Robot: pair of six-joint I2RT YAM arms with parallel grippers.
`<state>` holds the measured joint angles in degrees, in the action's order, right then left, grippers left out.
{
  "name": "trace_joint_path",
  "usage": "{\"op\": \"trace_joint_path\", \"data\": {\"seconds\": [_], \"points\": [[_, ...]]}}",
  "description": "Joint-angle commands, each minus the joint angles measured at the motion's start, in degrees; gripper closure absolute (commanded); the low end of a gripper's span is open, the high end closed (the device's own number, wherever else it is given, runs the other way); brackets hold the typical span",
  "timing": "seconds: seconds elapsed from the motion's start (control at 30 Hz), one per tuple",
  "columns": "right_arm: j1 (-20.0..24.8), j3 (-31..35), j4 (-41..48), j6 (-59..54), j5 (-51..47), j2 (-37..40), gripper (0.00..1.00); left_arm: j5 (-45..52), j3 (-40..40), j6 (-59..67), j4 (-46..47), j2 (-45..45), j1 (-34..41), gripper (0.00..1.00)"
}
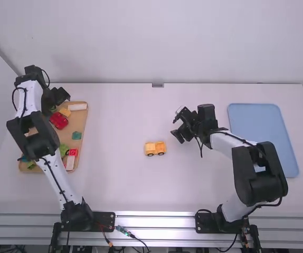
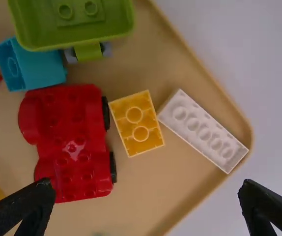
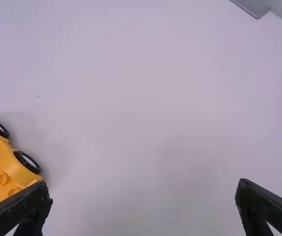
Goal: Assemble lego blocks to make yellow taxi
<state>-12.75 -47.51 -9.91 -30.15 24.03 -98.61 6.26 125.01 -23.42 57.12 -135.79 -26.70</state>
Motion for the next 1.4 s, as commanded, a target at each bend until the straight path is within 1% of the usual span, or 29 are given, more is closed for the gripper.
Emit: {"op": "trace_joint_path", "data": {"seconds": [0.0, 0.1, 0.27, 0.47, 0.53, 0.6, 0.77, 0.87, 0.97, 1.23, 1.27, 1.37], "points": [[-0.02, 0.03, -0.01, -0.04, -0.09, 1.00, 0.01, 1.81, -1.25, -1.03, -0.35, -0.31, 0.87, 0.01], [0.02, 0.05, 0.02, -0.07, -0.11, 1.00, 0.01, 1.85, -1.33, -1.92, 0.13, -0.31, 0.87, 0.01], [-0.04, 0.05, 0.02, -0.07, -0.13, 1.00, 0.01, 1.64, -1.36, -8.46, 2.75, -0.31, 0.87, 0.01], [-0.04, 0.05, 0.02, -0.04, -0.09, 1.00, 0.01, 2.51, -1.36, -8.83, 2.14, -0.31, 0.98, 0.01], [-0.04, 0.05, 0.04, -0.02, -0.11, 1.00, 0.01, 3.60, -1.77, -8.96, 0.39, -0.31, 1.27, 0.08], [-0.04, 0.05, 0.19, -0.04, -0.09, 1.00, 0.01, 3.32, -2.54, -8.83, -1.42, -0.31, 1.38, 0.11], [-0.04, 0.05, 0.19, -0.07, -0.13, 1.00, 0.01, 3.36, -5.92, -8.70, -5.46, -0.31, 1.68, 0.11], [-0.04, 0.05, 0.17, -0.04, -0.11, 1.00, 0.01, 4.85, -9.31, -8.57, -9.14, -0.31, 1.29, 0.19], [-0.04, 0.05, 0.19, -0.02, -0.09, 1.00, 0.01, 5.99, -11.32, -8.22, -11.69, -0.31, 1.25, 0.22], [-0.04, 0.05, 0.21, -0.04, -0.09, 1.00, 0.01, 3.91, -14.40, -8.94, -15.43, -0.31, 1.25, 0.23], [-0.04, 0.05, 0.21, -0.02, -0.11, 1.00, 0.01, 3.89, -14.71, -8.41, -15.98, -0.31, 1.25, 0.27], [-0.04, 0.05, 0.21, -0.02, -0.09, 1.00, 0.01, 2.71, -14.69, -9.79, -16.55, -0.31, 1.25, 0.30]]}}
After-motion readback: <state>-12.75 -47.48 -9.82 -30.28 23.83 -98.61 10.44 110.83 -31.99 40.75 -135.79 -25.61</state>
